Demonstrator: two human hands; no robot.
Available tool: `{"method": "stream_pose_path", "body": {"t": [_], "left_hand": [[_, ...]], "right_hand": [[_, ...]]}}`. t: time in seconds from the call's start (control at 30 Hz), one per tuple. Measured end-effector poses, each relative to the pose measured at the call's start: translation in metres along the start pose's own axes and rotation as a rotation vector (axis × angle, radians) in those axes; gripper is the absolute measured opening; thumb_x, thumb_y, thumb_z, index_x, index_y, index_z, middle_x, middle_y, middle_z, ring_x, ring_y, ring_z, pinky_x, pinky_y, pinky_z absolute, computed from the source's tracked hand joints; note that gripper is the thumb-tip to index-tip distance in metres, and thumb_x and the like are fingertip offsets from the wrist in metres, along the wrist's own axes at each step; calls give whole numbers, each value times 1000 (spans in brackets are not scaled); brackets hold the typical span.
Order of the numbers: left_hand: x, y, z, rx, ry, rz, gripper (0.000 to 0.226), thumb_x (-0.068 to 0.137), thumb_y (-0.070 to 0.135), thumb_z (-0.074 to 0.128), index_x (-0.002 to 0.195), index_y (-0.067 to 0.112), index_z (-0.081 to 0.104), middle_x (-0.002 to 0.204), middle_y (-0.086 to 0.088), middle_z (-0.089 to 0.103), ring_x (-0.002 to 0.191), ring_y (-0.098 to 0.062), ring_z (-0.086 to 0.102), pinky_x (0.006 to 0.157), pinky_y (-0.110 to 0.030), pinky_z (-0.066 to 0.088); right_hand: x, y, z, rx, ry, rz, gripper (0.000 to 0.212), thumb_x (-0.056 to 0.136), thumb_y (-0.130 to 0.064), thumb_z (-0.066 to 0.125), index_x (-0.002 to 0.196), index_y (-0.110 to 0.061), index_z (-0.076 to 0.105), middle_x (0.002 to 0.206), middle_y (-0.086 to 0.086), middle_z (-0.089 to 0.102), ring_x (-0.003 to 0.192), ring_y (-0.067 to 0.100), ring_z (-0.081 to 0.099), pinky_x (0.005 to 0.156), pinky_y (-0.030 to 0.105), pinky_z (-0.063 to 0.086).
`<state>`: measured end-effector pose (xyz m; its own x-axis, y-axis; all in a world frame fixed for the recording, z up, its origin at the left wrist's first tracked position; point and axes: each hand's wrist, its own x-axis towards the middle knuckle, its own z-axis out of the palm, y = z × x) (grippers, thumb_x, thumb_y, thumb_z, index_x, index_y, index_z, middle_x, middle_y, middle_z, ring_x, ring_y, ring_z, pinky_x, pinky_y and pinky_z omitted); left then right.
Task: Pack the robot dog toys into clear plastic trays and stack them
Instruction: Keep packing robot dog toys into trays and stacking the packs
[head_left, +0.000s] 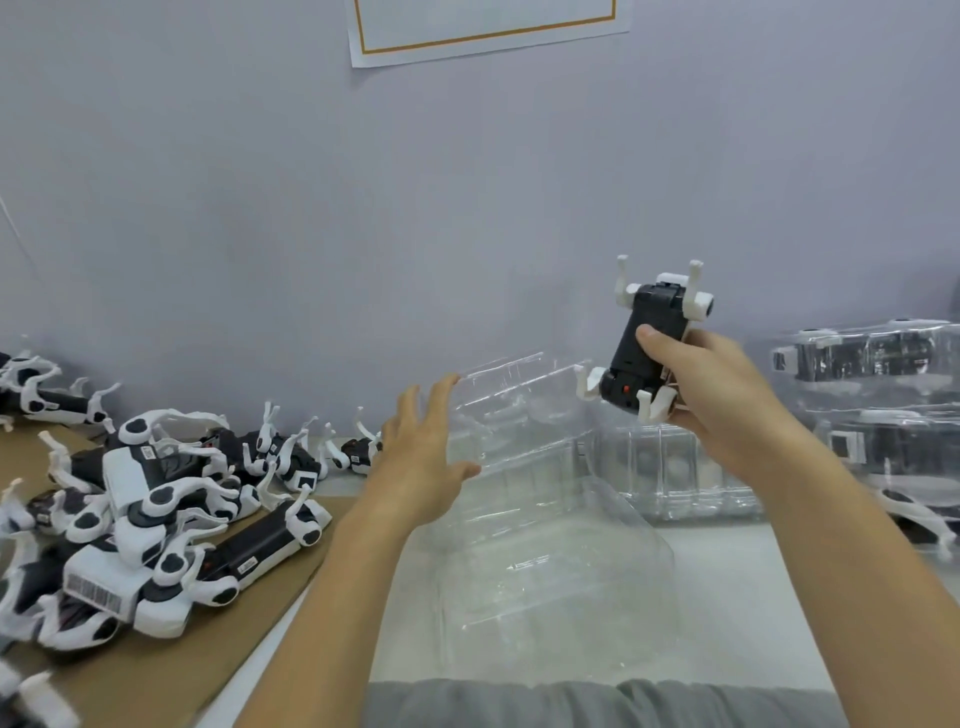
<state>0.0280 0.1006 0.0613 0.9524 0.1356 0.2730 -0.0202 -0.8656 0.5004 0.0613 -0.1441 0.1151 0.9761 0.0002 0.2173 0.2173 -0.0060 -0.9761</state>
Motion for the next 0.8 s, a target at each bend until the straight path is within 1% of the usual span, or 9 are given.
{"method": "stream_pose_path", "body": {"t": [0.13, 0.23, 0.33, 0.37, 0.43, 0.5, 0.6, 0.7, 0.8], "left_hand": [[0, -5, 8, -33, 105, -65, 105, 86, 31, 78, 155, 34, -1, 158, -5, 26, 140, -28, 38, 107, -44, 39], [2, -4, 0, -76, 19, -258, 115, 79, 49, 80, 155, 14, 1, 151, -11, 39, 133, -30, 46, 96, -37, 43], [0, -3, -15, 100, -224, -363, 103, 74, 73, 68, 140, 0, 39, 106, -4, 60, 93, -19, 60, 68, -25, 43], [-1, -4, -19, 147, -272, -364, 97, 73, 76, 65, 132, 1, 48, 94, 0, 56, 83, -16, 58, 66, -25, 46], [0, -6, -25, 184, -340, -375, 96, 74, 79, 62, 131, 3, 50, 95, -2, 59, 86, -18, 63, 77, -31, 57], [-2, -7, -30, 169, -443, -395, 94, 74, 77, 64, 132, 4, 50, 104, -6, 66, 90, -19, 71, 86, -37, 60], [-6, -10, -36, 82, -642, -386, 79, 80, 63, 71, 128, 4, 54, 105, -11, 72, 85, -22, 76, 83, -37, 62], [-9, -10, -34, -38, -721, -368, 47, 91, 38, 71, 115, 0, 59, 99, -16, 72, 85, -26, 76, 76, -34, 63], [-12, -6, -29, -118, -714, -346, 26, 96, 30, 67, 104, 6, 61, 102, -16, 69, 84, -28, 76, 79, -36, 63]], "right_hand": [[-1, 3, 2, -110, -34, -48, 20, 97, -34, 59, 108, -19, 64, 104, 6, 73, 93, 22, 72, 88, 46, 57], [-1, 5, 1, -170, -74, -66, 18, 96, -36, 60, 108, -23, 64, 105, 2, 72, 97, 23, 71, 90, 50, 55], [-2, 5, 2, -254, -102, -85, 14, 96, -35, 61, 103, -24, 65, 103, 4, 71, 95, 23, 70, 87, 46, 55], [-3, 4, 1, -300, -105, -102, 13, 95, -34, 61, 103, -24, 65, 102, 2, 71, 95, 21, 69, 81, 41, 54], [-4, 3, 0, -377, -110, -138, 14, 95, -34, 63, 105, -25, 65, 100, -3, 71, 93, 14, 67, 71, 30, 47], [-5, 1, -2, -438, -115, -169, 15, 93, -35, 64, 106, -27, 66, 99, -8, 69, 91, 6, 64, 68, 22, 42], [-7, -6, -7, -529, -135, -216, 14, 92, -33, 66, 106, -32, 67, 99, -14, 68, 88, -1, 61, 65, 17, 38], [-13, -15, -11, -572, -243, -240, 15, 89, -27, 70, 101, -37, 68, 94, -16, 71, 84, 7, 69, 69, 23, 46], [-18, -21, -7, -609, -425, -237, 23, 84, -16, 75, 96, -36, 72, 79, -18, 73, 74, 9, 71, 68, 26, 56]]}}
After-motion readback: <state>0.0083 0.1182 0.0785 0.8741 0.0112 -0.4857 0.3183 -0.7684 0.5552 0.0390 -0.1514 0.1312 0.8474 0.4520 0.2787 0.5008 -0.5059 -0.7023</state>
